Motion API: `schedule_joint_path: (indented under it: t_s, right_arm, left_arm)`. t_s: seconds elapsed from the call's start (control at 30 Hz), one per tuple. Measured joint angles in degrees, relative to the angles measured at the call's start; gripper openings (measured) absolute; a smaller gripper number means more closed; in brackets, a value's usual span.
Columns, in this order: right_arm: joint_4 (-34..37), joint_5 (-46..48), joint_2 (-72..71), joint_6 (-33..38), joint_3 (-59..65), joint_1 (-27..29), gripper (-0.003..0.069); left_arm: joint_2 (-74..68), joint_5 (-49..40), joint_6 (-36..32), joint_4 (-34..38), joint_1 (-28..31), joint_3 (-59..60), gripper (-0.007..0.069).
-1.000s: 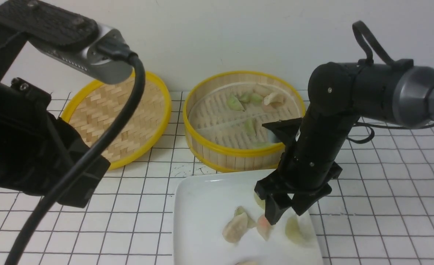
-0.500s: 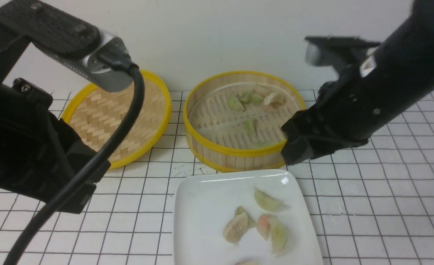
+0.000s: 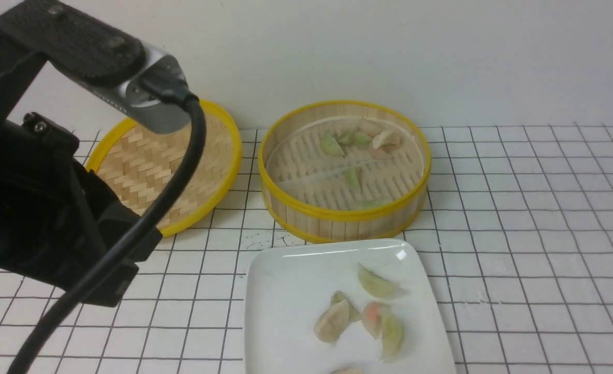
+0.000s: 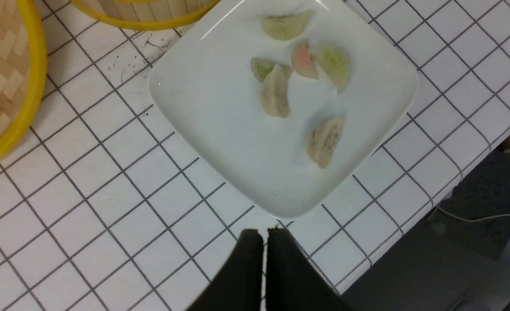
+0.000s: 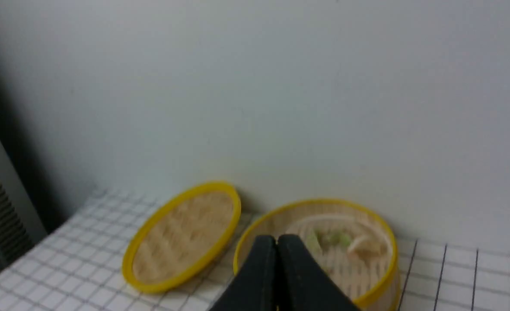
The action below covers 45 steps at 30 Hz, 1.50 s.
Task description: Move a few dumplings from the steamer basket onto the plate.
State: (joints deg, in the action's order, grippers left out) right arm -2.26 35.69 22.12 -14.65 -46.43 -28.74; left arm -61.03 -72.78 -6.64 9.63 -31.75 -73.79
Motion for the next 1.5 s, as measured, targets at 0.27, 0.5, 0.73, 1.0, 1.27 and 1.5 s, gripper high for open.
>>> schedule_joint_path:
  t_s: [0.27,0.5,0.73,1.0,1.27,1.5]
  right_arm:
    - [-9.30,-14.32,-16.08,-5.79,17.23,0.00,-0.0013]
    - [-10.95,-18.76,-16.50,-6.32,18.31,0.00,-0.0013]
    - [-11.09,-18.76,-16.50,-6.32,18.31,0.00,-0.0013]
    - [-11.15,-18.82,-16.50,-6.32,18.31,0.00,-0.0013]
    - [-11.15,-18.87,-16.50,-6.34,18.31,0.00,-0.0013]
    - [-11.15,-18.87,-16.50,-6.34,18.31,0.00,-0.0013]
  left_arm:
    - [0.08,2.78,0.63,2.36,0.00,0.82,-0.0006]
    - [6.62,10.23,2.04,4.74,0.00,9.05,-0.0006]
    - [25.85,26.53,2.56,5.32,0.00,24.10,-0.0006]
    - [37.38,29.22,2.56,5.55,0.00,27.33,-0.0006]
    - [39.56,27.95,2.48,5.61,0.00,27.33,-0.0006]
    - [39.93,33.47,0.67,1.40,0.17,31.26,-0.0006]
